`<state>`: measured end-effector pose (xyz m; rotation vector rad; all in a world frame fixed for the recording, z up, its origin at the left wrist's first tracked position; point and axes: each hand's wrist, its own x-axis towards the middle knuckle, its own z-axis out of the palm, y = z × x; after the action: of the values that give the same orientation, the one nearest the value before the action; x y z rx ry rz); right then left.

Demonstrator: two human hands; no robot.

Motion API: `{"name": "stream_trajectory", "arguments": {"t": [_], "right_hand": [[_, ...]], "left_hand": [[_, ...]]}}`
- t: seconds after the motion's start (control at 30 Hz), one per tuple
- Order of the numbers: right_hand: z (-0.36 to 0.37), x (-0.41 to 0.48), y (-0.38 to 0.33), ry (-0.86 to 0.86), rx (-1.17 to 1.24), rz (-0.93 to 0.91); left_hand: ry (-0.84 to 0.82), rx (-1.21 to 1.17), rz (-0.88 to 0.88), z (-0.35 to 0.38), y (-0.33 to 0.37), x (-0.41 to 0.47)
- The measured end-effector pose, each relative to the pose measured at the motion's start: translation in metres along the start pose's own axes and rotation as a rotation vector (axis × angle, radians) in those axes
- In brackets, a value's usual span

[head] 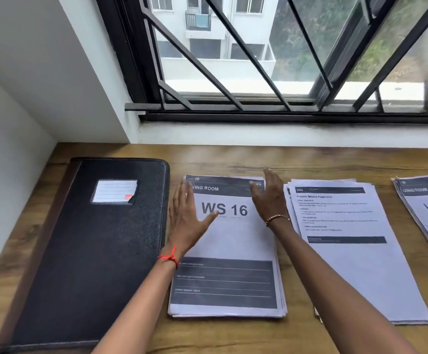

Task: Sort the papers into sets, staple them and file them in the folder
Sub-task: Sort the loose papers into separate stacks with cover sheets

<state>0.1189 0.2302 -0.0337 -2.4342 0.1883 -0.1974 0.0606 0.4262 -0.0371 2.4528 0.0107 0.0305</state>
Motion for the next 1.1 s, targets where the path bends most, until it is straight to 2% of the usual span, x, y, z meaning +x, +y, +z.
{"name": "stream_trajectory", "arguments": {"t": [0.07,0.17,0.3,0.47,0.73,0.83,0.87,1.0,1.1], "right_hand": [[0.005,0.011,-0.011,-0.148,-0.141,-0.159],[0.015,0.023,-0.023,-0.355,-0.303,-0.192],[0.019,0.028,-0.030,-0.469,-0.459,-0.201],[0.016,0.025,-0.035,-0.469,-0.503,-0.238],[0.013,0.021,-0.035,-0.521,-0.547,-0.256],[0.007,0.013,-0.031,-0.430,-0.475,-0.212],[0.006,0.009,-0.026,-0.342,-0.393,-0.186],[-0.010,-0.012,-0.005,-0.045,0.111,0.035],[-0.025,-0.037,0.006,0.031,0.353,0.214]], "left_hand": [[-0.188,0.166,0.128,-0.001,0.010,-0.006],[-0.424,0.353,0.337,0.005,0.027,-0.025],[-0.437,0.477,0.634,0.019,0.033,-0.069],[-0.494,0.561,0.730,0.033,0.024,-0.099],[-0.542,0.598,0.719,0.040,0.015,-0.103],[-0.492,0.541,0.667,0.036,0.015,-0.105],[-0.418,0.455,0.628,0.032,0.015,-0.103],[-0.208,-0.010,0.218,0.009,0.007,-0.086],[-0.059,-0.288,0.018,0.000,-0.003,-0.073]]}}
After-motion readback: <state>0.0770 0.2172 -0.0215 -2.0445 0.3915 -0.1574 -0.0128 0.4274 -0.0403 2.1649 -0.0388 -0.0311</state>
